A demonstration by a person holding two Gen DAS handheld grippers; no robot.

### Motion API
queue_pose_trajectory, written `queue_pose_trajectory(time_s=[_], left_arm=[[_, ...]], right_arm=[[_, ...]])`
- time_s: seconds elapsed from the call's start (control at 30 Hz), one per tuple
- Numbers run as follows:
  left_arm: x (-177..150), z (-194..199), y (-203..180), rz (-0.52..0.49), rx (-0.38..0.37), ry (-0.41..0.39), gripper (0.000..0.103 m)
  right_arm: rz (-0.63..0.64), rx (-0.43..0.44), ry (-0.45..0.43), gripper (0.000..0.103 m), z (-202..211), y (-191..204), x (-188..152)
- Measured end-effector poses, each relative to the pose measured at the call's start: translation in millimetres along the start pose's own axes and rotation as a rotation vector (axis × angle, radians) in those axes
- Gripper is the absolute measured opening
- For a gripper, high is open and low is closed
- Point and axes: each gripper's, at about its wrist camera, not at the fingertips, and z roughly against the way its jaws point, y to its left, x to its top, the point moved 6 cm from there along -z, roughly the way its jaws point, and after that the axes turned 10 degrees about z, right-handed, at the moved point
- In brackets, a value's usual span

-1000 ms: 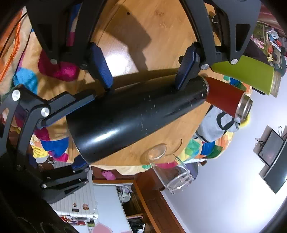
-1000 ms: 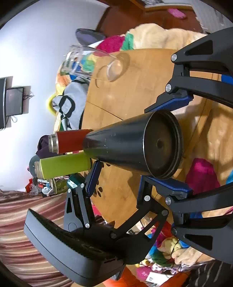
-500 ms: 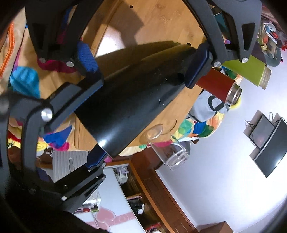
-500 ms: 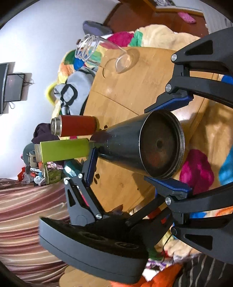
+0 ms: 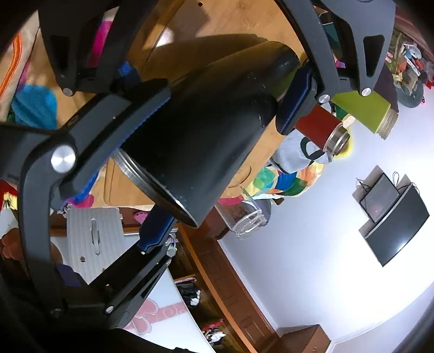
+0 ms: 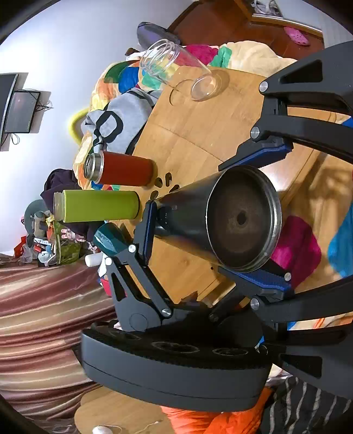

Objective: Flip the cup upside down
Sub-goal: 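Rotate the black thermos upright with the left gripper, holding it with the right gripper, then open the right gripper and lower the thermos upright onto the table with the left gripper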

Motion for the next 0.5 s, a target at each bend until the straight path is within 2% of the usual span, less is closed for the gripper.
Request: queue_pose_trajectory(time_s=[0.17, 0.27, 0.5], left_arm=[[0, 1, 6, 0.041, 0.015, -0.018, 0.088], [3, 2, 14, 0.091, 0.013, -0.028, 0.088], [12, 5, 52, 0.295, -0.019, -0.046, 0.088]], right_arm=[[-0.001, 0.000, -0.008, 0.062, 10, 1, 2], [0.009, -0.029, -0.020, 0.071, 17, -1, 0], [-0.053, -0.088, -0.075, 0.073, 32, -19, -9]])
